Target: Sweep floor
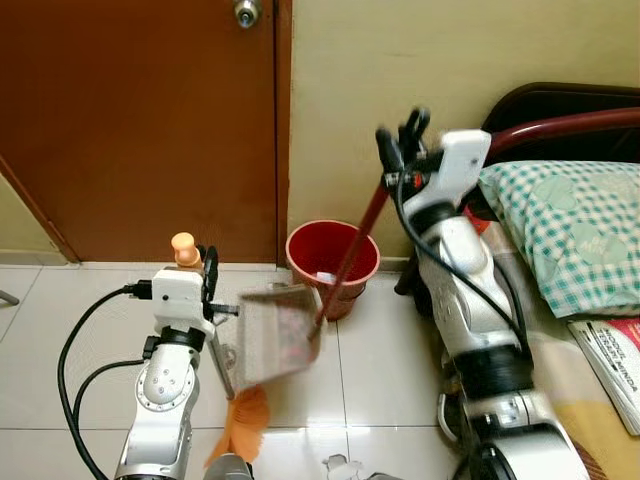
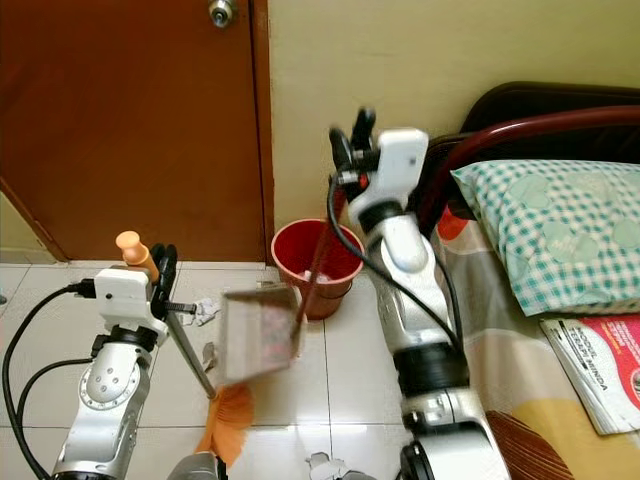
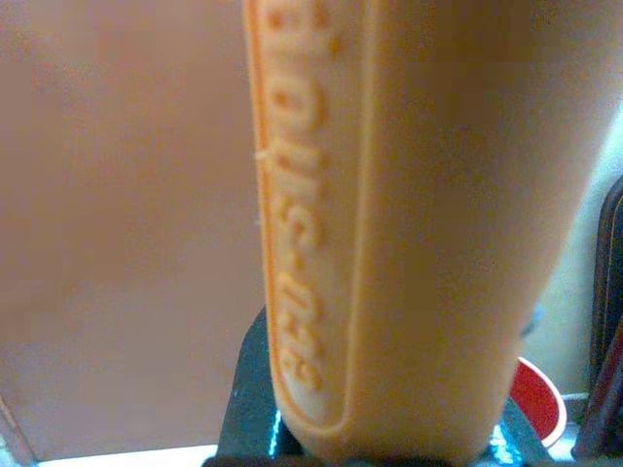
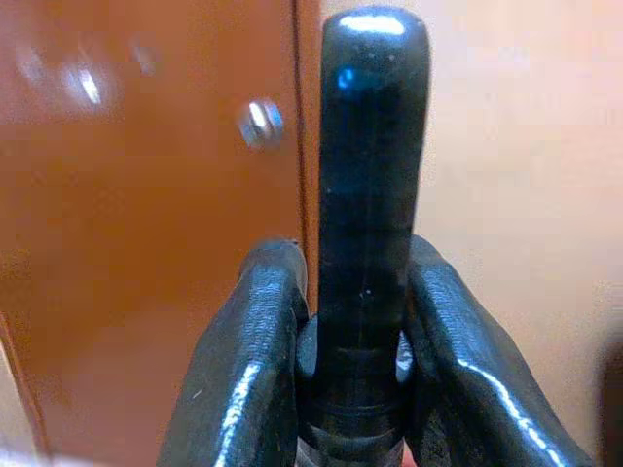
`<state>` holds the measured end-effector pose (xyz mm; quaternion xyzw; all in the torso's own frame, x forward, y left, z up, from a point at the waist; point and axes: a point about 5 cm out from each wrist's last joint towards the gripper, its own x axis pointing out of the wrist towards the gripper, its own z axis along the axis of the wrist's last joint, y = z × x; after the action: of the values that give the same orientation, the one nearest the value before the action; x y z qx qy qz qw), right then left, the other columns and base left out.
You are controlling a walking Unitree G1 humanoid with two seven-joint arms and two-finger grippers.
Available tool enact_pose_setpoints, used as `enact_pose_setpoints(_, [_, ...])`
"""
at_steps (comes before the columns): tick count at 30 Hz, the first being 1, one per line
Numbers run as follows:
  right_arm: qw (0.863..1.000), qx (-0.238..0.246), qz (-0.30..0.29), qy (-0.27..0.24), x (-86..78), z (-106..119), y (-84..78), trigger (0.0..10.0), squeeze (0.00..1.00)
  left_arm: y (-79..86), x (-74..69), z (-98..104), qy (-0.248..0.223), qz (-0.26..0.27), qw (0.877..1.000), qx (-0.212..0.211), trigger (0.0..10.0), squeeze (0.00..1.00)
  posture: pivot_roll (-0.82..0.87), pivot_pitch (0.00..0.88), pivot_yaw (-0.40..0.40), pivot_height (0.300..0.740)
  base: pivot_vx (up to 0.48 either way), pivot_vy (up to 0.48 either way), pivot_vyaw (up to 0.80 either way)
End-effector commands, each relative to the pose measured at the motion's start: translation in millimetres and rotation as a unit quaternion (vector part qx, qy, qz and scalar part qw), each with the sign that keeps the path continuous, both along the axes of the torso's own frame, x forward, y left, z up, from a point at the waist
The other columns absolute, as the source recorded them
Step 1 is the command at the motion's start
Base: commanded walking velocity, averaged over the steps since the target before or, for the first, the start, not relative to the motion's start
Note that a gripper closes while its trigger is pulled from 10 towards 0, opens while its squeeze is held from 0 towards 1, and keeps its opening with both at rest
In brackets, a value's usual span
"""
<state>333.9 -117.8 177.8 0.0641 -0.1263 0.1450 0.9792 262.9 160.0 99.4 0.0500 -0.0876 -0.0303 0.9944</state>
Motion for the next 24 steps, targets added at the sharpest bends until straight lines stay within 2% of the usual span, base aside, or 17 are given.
enact_pose_setpoints(1, [1.000, -0.017, -0.008, -0.007, -4.4, 1, -6.3, 10.0, 0.00, -2.5, 0.0, -5, 0.027, 0.003, 1.000, -0.015, 10.0, 0.00, 0.02, 0.015, -0.039, 0.740, 0.000, 0.000, 0.00])
enact_pose_setpoints(2, [0.998, -0.046, -0.036, 0.010, -10.0, -13, -14.5, 10.0, 0.00, -2.2, 1.2, -9, 0.041, 0.010, 0.999, -0.011, 10.0, 0.00, 0.01, 0.023, -0.040, 0.740, 0.000, 0.000, 0.00])
enact_pose_setpoints(8, [0.992, -0.088, -0.075, 0.042, -25.0, -38, -31.3, 10.0, 0.00, -0.8, -0.1, -11, 0.045, 0.017, 0.999, -0.007, 10.0, 0.00, 0.01, 0.029, -0.036, 0.740, 0.000, 0.000, 0.00])
enact_pose_setpoints(10, [0.991, -0.084, -0.083, 0.055, -27.4, -44, -35.6, 10.0, 0.00, -3.0, -0.6, -12, 0.051, 0.018, 0.999, -0.008, 10.0, 0.00, 0.01, 0.028, -0.034, 0.740, 0.000, 0.000, 0.00])
enact_pose_setpoints(11, [0.990, -0.097, -0.087, 0.060, -28.7, -48, -37.0, 10.0, 0.00, -6.2, -0.9, -13, 0.053, 0.014, 0.998, -0.009, 10.0, 0.00, 0.01, 0.028, -0.034, 0.740, 0.000, 0.000, 0.00])
enact_pose_setpoints(16, [0.988, -0.106, -0.086, 0.072, -29.8, -53, -36.2, 10.0, 0.00, -8.5, 0.4, -11, 0.052, 0.006, 0.999, -0.006, 10.0, 0.00, 0.00, 0.025, -0.034, 0.740, 0.000, 0.000, 0.00])
enact_pose_setpoints(21, [0.988, -0.113, -0.086, 0.067, -30.0, -53, -36.6, 10.0, 0.00, -7.4, 0.4, -11, 0.053, 0.006, 0.999, -0.006, 10.0, 0.00, 0.00, 0.025, -0.034, 0.740, 0.000, 0.000, -0.70])
enact_pose_setpoints(24, [0.987, -0.119, -0.089, 0.064, -30.2, -53, -36.5, 10.0, 0.00, -7.7, -0.2, -13, 0.057, 0.003, 0.998, -0.009, 10.0, 0.00, 0.00, 0.025, -0.034, 0.740, -0.259, 0.000, -0.42])
